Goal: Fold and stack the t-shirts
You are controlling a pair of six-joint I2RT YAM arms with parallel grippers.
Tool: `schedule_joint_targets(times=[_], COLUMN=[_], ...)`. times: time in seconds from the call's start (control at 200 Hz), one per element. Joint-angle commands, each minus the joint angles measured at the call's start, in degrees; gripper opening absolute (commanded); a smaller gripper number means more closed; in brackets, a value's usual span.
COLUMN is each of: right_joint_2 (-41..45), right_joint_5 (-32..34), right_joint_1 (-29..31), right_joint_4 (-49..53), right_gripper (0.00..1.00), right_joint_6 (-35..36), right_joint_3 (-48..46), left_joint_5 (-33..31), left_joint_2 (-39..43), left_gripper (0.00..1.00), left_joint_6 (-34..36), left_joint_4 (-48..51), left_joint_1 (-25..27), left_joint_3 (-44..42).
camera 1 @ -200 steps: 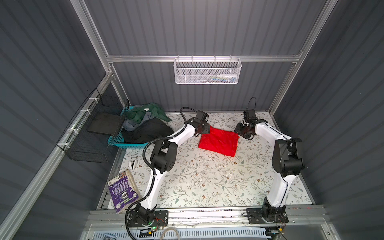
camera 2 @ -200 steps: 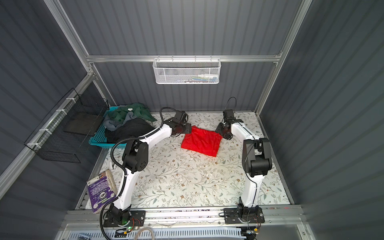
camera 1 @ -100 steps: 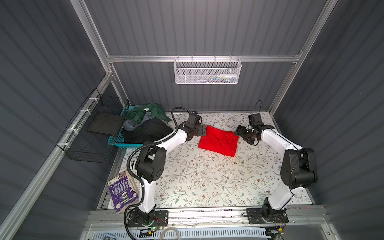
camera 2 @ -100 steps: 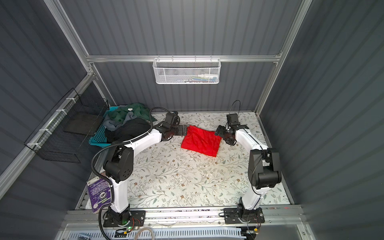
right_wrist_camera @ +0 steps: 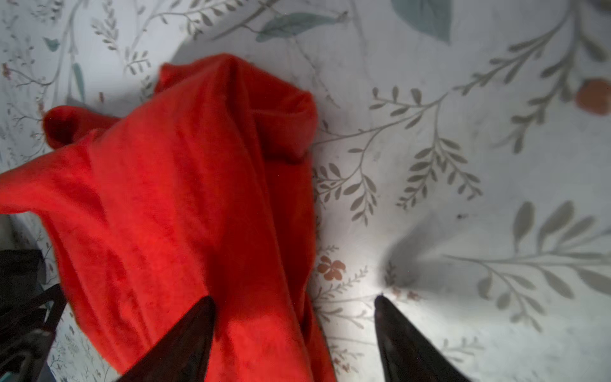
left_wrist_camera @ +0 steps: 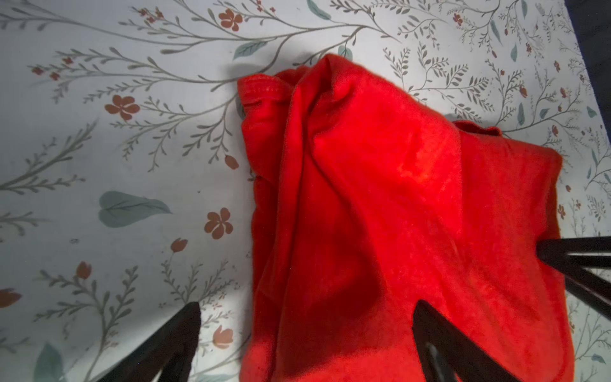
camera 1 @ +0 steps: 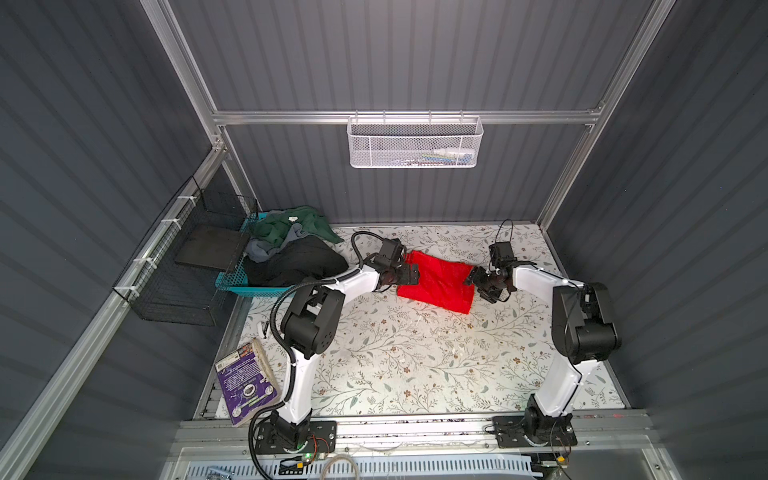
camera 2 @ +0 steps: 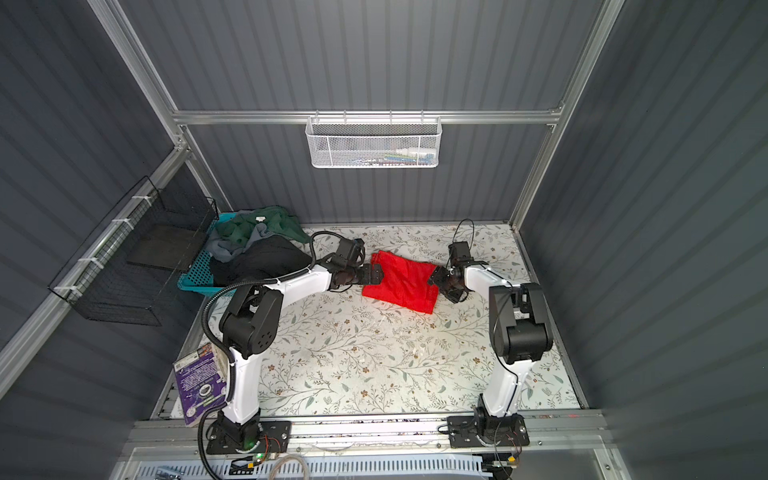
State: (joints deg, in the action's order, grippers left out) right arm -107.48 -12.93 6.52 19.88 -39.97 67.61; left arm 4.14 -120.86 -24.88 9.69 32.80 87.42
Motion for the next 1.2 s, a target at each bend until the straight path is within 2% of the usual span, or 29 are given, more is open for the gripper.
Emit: schedule_joint_targets(times=[0.0,0.165,0.44,0.51,0.63,0.68,0.825,1.191], right_joint_2=[-0.91,-2.13,-3.88,-4.58,-8.17,-10.15,-14.96,-17.49], right_joint_5=[1.92,2.0,4.97,7.12,11.72,13.44,17.41,20.55], right_joint_1=[0.16,0.42,0.59,0.52,0.27,0.11,-0.71,-2.29], right_joint_4=[-0.09,-2.36,-1.24,0.77,8.15,11.23,16.15,16.65], right_gripper=[0.71,0.61,0.27,0.22,0.04,0.0,0.0,0.0], right_joint_6=[-1.65,-3.16,-1.39,0.64,5.17,6.9,9.61,13.47], right_joint_3=[0.74,0.07,3.17,5.83,13.95,18.08,25.84,32.56], left_joint_5=[-0.3,-1.67,-1.99,-2.69,-4.15,-4.55,-6.11,-11.06], left_joint_2=[2.86,5.16,9.75,10.7,12.53,13.41,16.16,21.02], left_gripper=[1.0,1.0,1.0,1.0,1.0,1.0,1.0,1.0], left_joint_6=[-0.72,-0.04,-0.82,-0.47,-0.14,0.03,0.1,2.0], left_joint_4=[-0.08,1.69,0.28,0.72,1.69,1.89,2.88,7.14], left_joint_1=[-0.05,-0.1,-0.09,-0.08,-0.28,-0.36,-0.45,-0.72], left_joint_3=[-1.19,-1.55,-5.94,-6.95,-9.31,-10.09,-12.12,-14.04])
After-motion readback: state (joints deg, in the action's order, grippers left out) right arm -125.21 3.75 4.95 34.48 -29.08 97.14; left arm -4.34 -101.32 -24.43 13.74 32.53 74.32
